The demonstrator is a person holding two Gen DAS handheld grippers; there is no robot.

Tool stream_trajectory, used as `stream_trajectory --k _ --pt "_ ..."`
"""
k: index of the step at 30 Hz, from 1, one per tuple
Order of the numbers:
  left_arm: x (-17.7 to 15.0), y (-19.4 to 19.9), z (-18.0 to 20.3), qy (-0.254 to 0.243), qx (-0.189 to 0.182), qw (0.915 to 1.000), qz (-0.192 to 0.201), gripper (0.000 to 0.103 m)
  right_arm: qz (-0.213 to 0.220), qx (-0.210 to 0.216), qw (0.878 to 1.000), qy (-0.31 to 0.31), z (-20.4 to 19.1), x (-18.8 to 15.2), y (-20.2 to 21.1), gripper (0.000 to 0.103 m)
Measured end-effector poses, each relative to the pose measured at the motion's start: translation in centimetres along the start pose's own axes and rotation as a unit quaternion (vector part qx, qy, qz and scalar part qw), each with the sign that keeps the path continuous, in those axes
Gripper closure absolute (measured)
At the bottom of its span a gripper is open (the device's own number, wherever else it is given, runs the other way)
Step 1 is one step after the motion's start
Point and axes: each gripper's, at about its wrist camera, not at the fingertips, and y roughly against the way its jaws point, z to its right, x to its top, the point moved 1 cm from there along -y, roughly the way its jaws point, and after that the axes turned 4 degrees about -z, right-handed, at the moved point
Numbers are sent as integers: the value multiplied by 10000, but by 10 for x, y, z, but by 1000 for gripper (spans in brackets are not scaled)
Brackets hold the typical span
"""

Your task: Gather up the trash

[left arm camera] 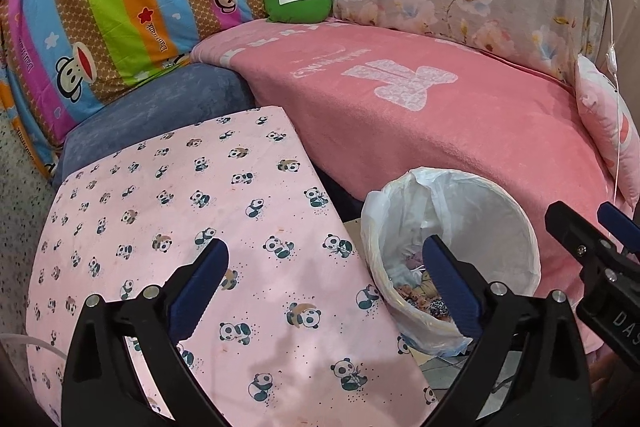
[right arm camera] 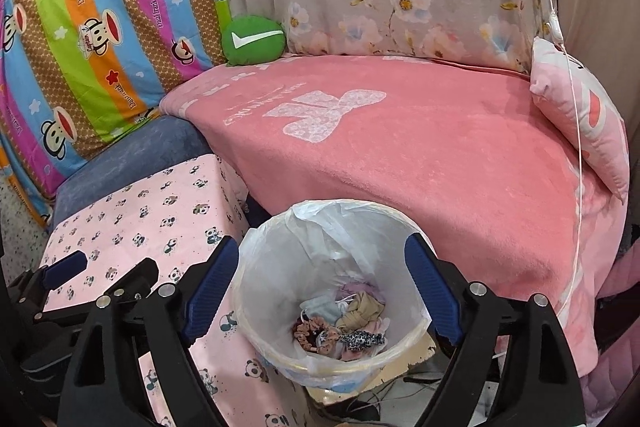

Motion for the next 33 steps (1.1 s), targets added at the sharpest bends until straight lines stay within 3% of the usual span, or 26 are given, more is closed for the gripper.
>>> stream_trajectory --k 5,12,24,33 --pt "-5 2 -4 17 2 10000 -33 10 -80 -30 9999 99 -1 -7 -1 16" --pt "-11 -1 -12 125 44 9998 -113 9 -190 -95 9997 147 -9 -17 -4 4" --pt "-18 1 -16 230 212 9995 -71 8 -197 -385 9987 277 -12 -29 -6 4" --pt "-24 0 -5 4 198 9997 -129 8 -264 -453 9982 293 -7 -35 -4 4"
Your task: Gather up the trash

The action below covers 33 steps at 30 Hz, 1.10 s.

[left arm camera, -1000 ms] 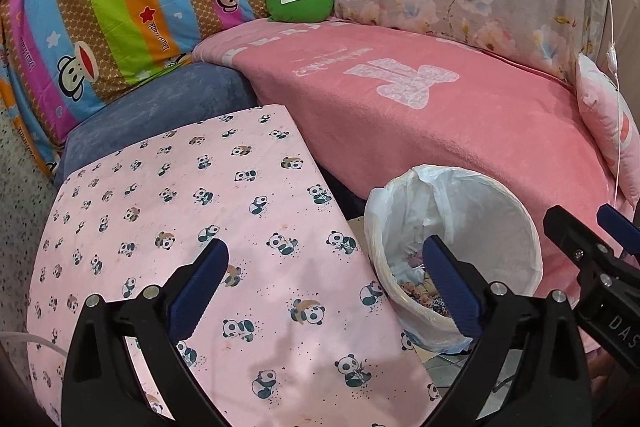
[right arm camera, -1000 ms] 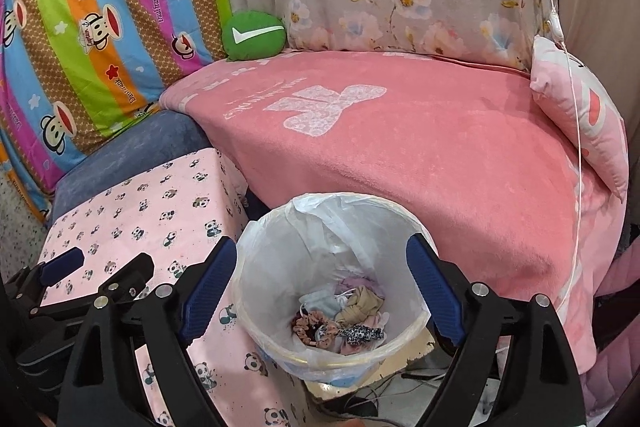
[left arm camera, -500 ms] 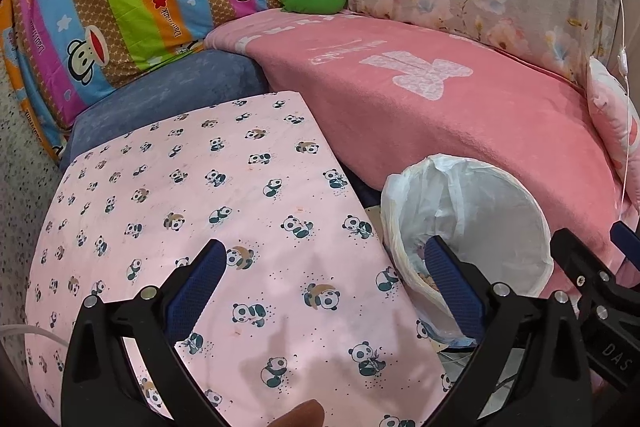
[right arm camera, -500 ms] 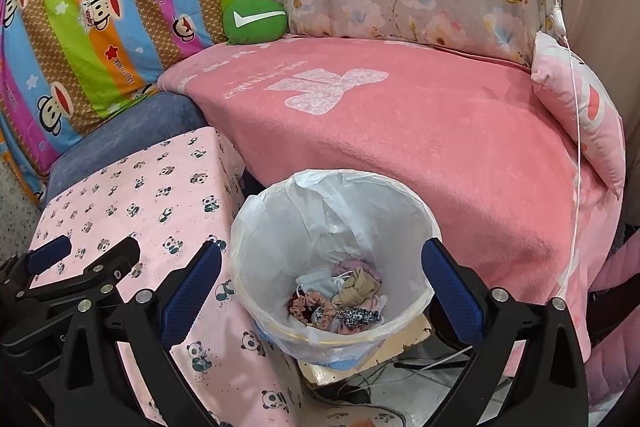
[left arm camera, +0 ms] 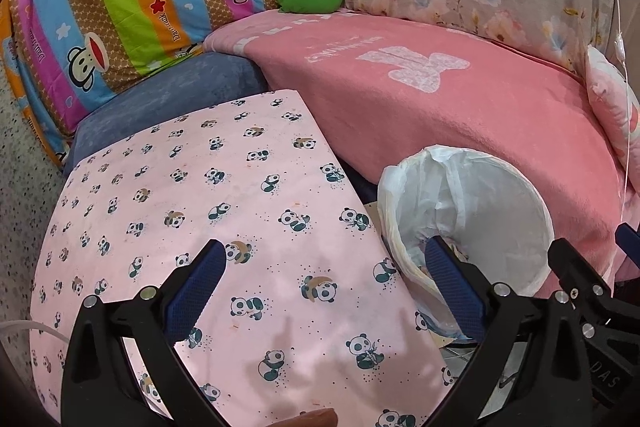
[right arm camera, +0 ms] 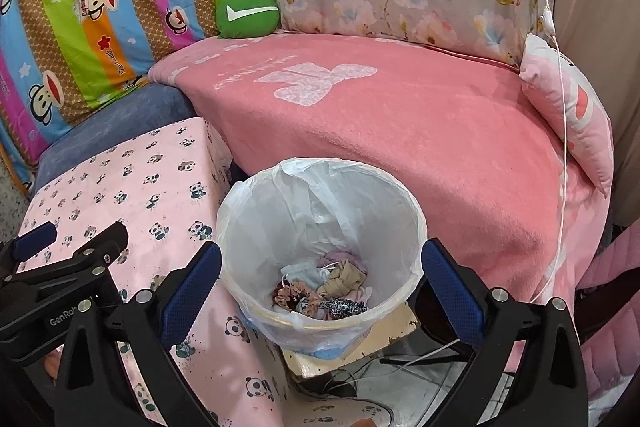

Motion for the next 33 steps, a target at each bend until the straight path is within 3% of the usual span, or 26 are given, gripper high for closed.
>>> stream_trajectory --k 16,33 --pt "-11 -6 4 12 16 9998 -207 7 -172 -112 9998 -79 10 -14 -3 4" --pt "-17 -8 9 -74 54 9998 -181 7 -294 -148 9994 -123 12 -22 -9 4"
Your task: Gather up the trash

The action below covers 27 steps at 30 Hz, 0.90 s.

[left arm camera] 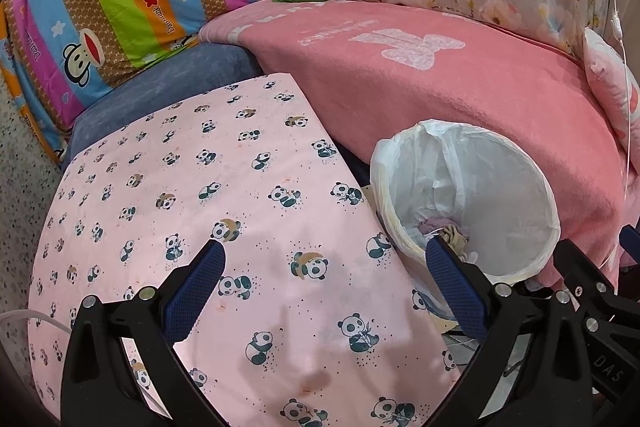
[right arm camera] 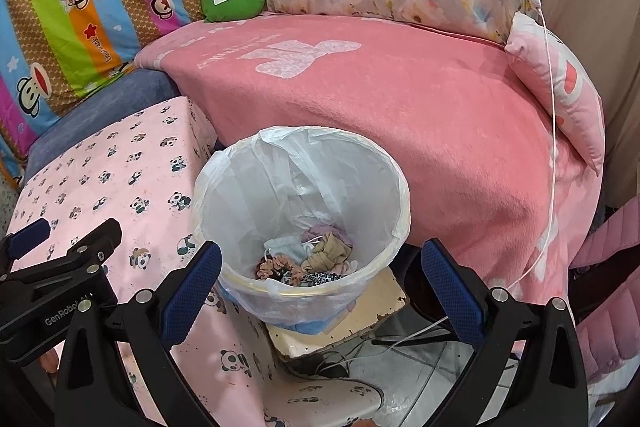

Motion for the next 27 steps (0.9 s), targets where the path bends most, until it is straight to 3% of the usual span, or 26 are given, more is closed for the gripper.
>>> stream_trajectory --k 27 --pt "-10 -2 1 24 214 9997 -117 7 -30 6 10000 -24 0 -5 -2 4"
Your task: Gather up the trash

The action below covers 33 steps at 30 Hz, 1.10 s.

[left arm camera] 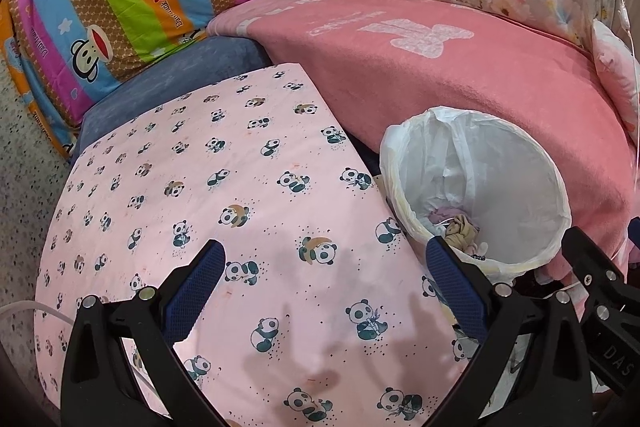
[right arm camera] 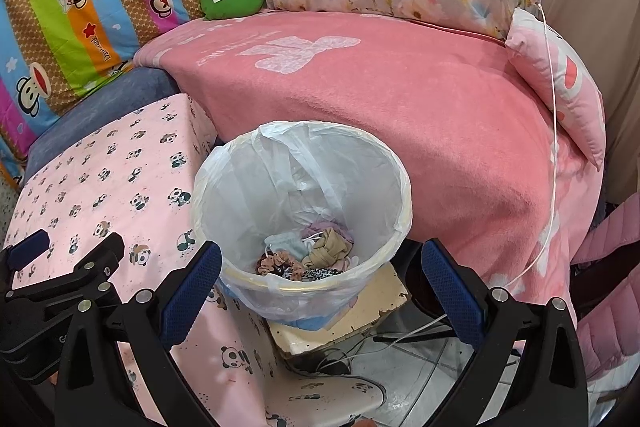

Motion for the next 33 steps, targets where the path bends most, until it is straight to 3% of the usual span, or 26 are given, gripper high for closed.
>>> stream_trajectory --k 33 --pt "-1 0 -2 19 8 10000 -35 7 -42 22 10000 23 -3 -4 -4 4"
